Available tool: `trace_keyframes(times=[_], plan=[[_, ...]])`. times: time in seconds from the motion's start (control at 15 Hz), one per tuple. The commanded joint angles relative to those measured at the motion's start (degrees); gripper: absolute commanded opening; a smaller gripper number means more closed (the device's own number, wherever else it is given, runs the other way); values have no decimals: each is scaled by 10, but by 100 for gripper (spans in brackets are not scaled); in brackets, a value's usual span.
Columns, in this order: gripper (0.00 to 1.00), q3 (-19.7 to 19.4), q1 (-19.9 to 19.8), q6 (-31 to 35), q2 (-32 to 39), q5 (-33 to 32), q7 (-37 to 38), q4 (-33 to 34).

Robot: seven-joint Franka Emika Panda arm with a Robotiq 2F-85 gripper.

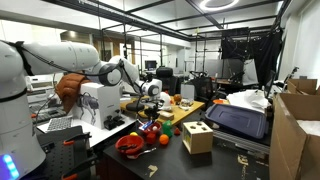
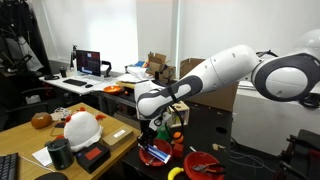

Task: Pick up the blue and white tube from the red bowl and place it on top of the wooden box

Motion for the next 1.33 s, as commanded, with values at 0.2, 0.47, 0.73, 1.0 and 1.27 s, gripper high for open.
trace_keyframes(times=[0.2,0.47,0.73,1.0,1.27], plan=[[0,5,-2,-29,0,16,-2,10],[2,4,-6,-52,-25,14,16,16],[3,1,-17,-81,-66,12,29,22],[3,-7,-35,-119,-105,8,44,18],[3,-16,-56,-142,-127,9,88,12]])
